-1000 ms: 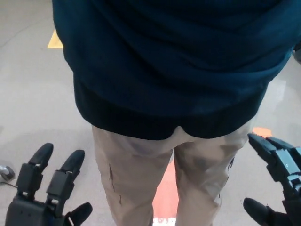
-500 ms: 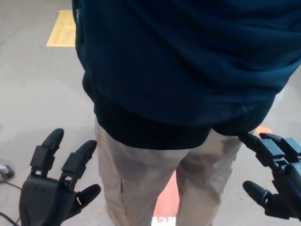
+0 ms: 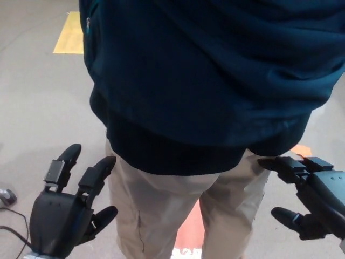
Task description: A person hands a coat to the robot and the robot grabs it with both hands and holds it while the person wears the coat.
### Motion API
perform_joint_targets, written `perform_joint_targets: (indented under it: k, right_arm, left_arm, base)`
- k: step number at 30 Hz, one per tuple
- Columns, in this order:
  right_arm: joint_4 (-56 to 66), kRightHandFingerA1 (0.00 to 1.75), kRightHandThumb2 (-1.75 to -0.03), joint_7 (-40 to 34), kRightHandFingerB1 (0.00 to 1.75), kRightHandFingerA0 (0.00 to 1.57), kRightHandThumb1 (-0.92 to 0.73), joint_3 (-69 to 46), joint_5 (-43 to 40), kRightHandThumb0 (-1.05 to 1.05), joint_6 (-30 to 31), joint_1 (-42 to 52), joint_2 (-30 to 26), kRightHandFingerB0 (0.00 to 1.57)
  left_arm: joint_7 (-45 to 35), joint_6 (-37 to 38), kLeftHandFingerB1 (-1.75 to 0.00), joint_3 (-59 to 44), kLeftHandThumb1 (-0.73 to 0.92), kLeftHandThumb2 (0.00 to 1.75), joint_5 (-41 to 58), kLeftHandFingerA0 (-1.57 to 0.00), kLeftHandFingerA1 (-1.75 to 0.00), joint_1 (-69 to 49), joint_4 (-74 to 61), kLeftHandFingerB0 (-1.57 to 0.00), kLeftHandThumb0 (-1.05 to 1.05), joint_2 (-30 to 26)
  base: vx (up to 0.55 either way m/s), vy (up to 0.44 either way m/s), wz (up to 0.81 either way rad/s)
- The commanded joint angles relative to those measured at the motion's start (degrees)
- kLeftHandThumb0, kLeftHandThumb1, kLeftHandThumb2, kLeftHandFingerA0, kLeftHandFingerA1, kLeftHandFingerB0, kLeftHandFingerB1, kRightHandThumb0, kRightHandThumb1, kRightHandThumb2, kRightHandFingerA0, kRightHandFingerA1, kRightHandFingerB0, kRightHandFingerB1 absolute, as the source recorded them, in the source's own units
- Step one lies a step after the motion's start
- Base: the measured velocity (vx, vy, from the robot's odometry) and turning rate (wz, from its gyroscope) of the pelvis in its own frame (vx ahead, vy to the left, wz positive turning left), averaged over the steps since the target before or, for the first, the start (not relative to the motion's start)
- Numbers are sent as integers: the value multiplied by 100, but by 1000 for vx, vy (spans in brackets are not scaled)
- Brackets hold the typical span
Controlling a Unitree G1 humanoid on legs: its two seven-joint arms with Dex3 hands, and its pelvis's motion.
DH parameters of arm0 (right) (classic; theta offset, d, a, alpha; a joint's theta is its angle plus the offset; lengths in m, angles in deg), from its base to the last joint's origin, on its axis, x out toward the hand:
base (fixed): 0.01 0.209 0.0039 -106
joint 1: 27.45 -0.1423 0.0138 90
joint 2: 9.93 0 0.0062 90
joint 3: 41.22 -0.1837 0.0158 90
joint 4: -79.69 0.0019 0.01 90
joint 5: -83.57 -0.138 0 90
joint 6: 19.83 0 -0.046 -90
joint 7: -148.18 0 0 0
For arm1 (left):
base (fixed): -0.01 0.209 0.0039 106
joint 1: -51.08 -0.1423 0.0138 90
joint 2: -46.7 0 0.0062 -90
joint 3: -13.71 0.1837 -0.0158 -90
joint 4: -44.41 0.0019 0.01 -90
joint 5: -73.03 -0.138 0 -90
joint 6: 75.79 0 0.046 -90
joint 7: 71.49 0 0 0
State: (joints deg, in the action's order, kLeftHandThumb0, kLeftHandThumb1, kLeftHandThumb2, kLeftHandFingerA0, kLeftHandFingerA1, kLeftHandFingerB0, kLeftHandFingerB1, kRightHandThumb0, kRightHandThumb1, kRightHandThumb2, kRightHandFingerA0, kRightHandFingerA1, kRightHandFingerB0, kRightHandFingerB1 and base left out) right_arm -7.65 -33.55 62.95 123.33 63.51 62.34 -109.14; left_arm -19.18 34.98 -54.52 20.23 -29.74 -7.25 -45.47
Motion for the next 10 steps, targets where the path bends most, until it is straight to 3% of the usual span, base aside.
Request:
perform_joint_targets:
  k: [1, 10]
  right_arm:
    - [193, 46, -90, 1875, 49, 24, -54, 213, -33, -45, 1194, 148, -337, 34]
    - [414, 47, -90, 1750, 49, 28, -55, 220, -24, -48, 1058, 965, -507, 35]
  left_arm:
    - [-1273, -514, -40, 38, 63, 87, 341, -46, -48, -284, 1, -16, -66, -135]
    - [-1245, -616, -40, 238, 65, 89, 201, -45, -48, -945, -196, -17, -67, -15]
  base:
    - [0, 0, 0]
    - [0, 0, 0]
